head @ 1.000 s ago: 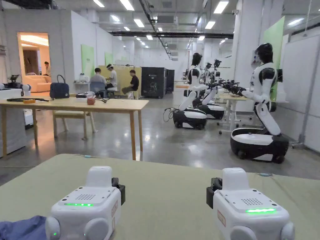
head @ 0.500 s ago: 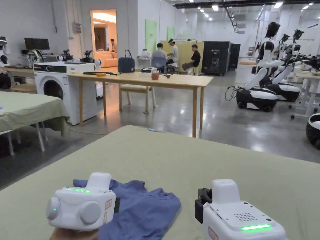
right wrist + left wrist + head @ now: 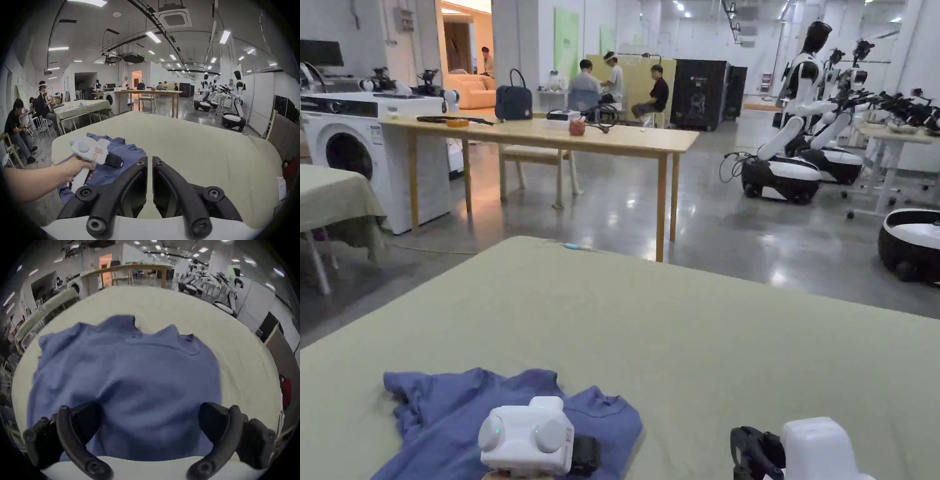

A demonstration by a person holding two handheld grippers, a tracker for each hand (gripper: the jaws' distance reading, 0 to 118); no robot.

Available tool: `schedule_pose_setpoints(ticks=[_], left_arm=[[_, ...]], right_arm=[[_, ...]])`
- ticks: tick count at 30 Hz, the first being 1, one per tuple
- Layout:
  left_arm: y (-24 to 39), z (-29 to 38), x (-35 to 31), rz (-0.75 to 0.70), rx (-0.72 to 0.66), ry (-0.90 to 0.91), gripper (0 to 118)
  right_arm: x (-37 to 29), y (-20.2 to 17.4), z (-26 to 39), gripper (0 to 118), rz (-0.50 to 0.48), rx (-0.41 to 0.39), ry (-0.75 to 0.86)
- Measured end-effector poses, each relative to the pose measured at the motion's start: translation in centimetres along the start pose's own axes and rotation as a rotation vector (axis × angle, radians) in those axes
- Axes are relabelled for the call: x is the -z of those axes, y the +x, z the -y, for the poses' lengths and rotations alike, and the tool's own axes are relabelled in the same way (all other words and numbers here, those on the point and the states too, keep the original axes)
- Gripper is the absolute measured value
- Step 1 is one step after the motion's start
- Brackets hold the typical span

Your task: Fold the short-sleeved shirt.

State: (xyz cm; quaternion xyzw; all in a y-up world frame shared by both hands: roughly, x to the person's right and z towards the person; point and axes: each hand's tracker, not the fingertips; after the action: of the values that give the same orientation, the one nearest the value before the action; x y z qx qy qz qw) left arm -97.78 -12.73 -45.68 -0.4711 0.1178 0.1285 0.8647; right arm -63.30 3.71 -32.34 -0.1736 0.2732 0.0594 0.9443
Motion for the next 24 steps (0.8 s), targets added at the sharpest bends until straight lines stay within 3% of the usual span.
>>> schedule_pose_setpoints(ticks=[2,3,4,5,6,7,8,10,12,15,19,24], left_arm=[[-0.6,0.2,2.6,-0.031,0.06,-0.079,117],[1.1,1.6,-2.7,-0.082,0.148,0.079,117],[2.0,2.6,-5.0,-0.076,0.123,0.07,112],[2.5,3.4,-6.7,-0.074,0.121,0.094,94],[3.1,4.4,-8.7,-0.098,0.136,0.158,52],[0.8,0.4,-3.9,-0.063,0.098,-0.042,15],[0.3,-0.1,-4.1,-0.049,0.104,-0.059,5],[-0.9,-1.5,-4.2,0.024,0.05,-0.074,5],[1.2,1.8,-7.8,0.008,0.102,0.072,5],[4.0,0.4,-9.4,0.135,0.147,0.145,5],[12.1,-0.5,-13.3,0.252,0.279,0.262,5],[25.5,-1.0,-16.6,0.503,0.383,0.327,5]], right_arm=[[0.7,0.4,0.0,8,-0.009,0.008,-0.013],[1.0,0.4,0.1,8,-0.002,0.001,-0.017],[1.2,0.5,0.2,8,0.0,-0.004,-0.021],[1.2,0.6,0.3,8,-0.003,-0.003,-0.023],[1.3,0.7,0.5,8,-0.009,0.008,-0.026],[1.3,0.9,0.6,8,-0.012,0.019,-0.03],[1.1,1.1,0.8,8,-0.012,0.029,-0.033],[0.3,1.7,1.0,8,-0.011,0.058,-0.033],[-0.7,2.6,1.3,8,0.003,0.074,-0.032],[-2.9,4.7,1.9,8,0.045,0.085,-0.028],[-7.0,8.5,2.8,8,0.136,0.112,-0.014],[-12.7,13.8,4.4,8,0.254,0.163,-0.006]])
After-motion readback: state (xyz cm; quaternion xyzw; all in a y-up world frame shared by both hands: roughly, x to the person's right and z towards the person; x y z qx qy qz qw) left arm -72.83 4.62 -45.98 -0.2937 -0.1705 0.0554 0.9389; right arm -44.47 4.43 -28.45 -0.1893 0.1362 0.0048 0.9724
